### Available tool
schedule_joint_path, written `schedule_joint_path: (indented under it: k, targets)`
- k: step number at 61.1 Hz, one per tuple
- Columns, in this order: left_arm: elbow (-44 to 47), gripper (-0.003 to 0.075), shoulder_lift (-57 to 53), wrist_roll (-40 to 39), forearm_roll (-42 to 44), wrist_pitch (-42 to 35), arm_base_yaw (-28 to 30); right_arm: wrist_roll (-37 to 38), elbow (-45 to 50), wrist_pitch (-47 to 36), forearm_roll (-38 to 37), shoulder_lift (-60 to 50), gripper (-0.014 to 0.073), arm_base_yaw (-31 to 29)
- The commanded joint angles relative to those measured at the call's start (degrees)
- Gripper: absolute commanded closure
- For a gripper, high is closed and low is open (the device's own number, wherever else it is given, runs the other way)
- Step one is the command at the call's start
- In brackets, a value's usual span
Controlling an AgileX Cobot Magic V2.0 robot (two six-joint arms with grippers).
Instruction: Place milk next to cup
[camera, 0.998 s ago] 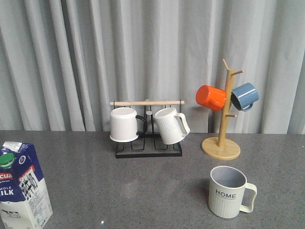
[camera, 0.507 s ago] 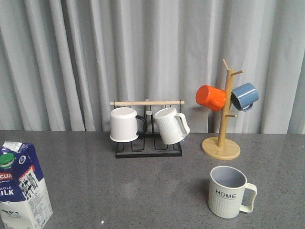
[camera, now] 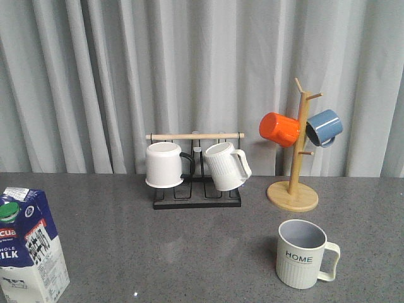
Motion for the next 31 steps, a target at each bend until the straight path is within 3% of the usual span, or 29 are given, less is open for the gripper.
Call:
schedule_joint_path:
  k: [1, 20, 27, 31]
  targets:
    - [1.1, 0.0728, -0.7, -2.5, -0.5, -7.0, -0.1, -0.1, 0.5, -4.6, -0.7, -0.3, 0.0599, -0.4]
    - [1.0, 0.0721, -0.7, -3.2, -0.6, -13.1, -0.1, 6.2, -0.2, -5.7, 4.3, -0.3, 0.0582, -0.4]
    - [0.4, 0.0681, -0.7, -7.2, -0.6, -12.7, -0.1, 6.0, -3.8, -2.3, 4.2, -0.3, 0.0504, -0.4]
    - [-0.6, 0.0641, -0.7, -9.8, -0.6, -10.9, -0.1, 6.0, -6.2, -0.6, 4.2, -0.3, 0.0417, -0.4]
